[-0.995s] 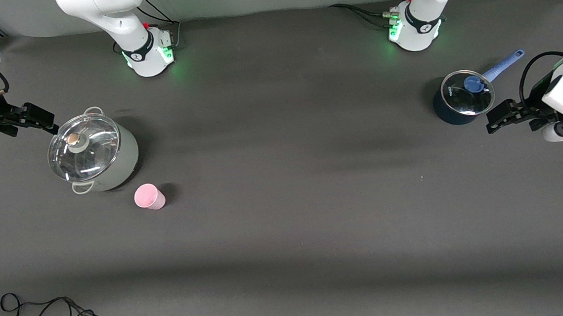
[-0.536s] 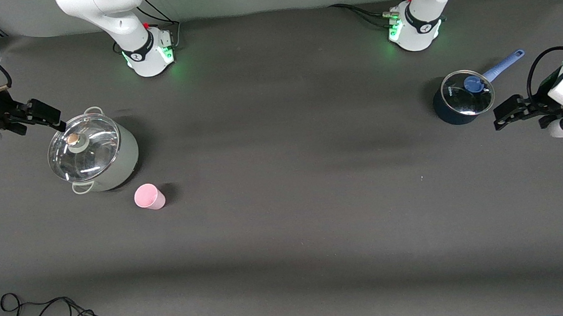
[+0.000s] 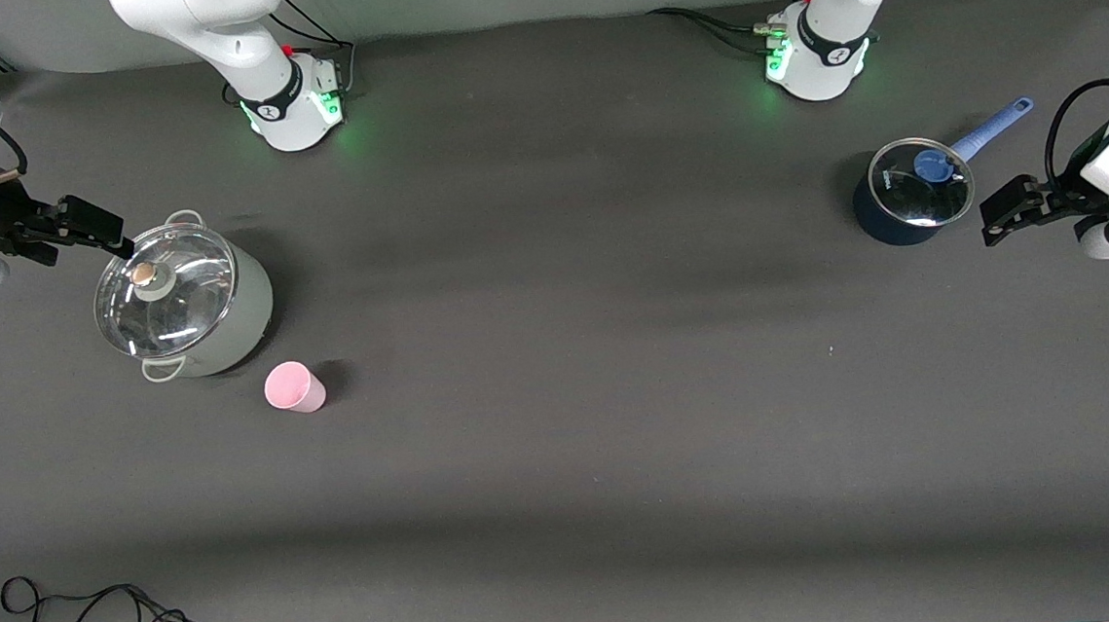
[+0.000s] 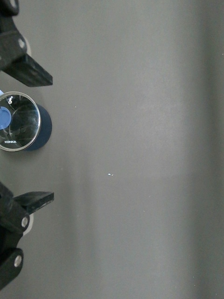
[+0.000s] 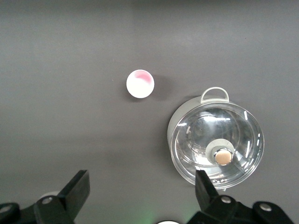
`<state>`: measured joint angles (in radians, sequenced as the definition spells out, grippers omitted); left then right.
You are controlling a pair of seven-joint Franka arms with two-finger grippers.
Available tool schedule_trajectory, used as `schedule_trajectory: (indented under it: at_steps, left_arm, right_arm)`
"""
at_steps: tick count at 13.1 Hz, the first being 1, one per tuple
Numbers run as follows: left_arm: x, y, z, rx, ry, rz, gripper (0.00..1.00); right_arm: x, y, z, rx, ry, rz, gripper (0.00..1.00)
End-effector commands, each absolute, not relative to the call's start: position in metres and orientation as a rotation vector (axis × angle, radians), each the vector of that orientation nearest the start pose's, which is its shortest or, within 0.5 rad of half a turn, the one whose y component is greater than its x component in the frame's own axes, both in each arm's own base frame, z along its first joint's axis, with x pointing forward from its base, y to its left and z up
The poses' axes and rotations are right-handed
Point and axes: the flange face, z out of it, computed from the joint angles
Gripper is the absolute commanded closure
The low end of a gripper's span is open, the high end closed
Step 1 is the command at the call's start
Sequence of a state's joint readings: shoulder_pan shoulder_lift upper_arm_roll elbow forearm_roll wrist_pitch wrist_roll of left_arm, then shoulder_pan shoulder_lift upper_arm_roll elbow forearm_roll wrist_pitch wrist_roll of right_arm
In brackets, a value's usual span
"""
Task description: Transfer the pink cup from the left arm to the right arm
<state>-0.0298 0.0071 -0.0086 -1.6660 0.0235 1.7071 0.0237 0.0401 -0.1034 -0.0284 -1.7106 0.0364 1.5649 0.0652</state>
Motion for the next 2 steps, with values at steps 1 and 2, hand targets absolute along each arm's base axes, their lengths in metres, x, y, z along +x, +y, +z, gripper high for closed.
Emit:
schedule_trajectory:
  at_steps: [1,2]
  left_arm:
    - [0.5654,-0.0224,0.5899,-3.110,0.122,-0.055,0.00]
    - [0.5654,-0.0233,0.5899,-3.110,0.122,-0.055,0.00]
  right_arm:
    - [0.5161,0.0094,0.6189,-3.085,0.086,0.048,0.00]
    - [0.5161,0.0092,0.6189,-3.087,0.086,0.048,0.00]
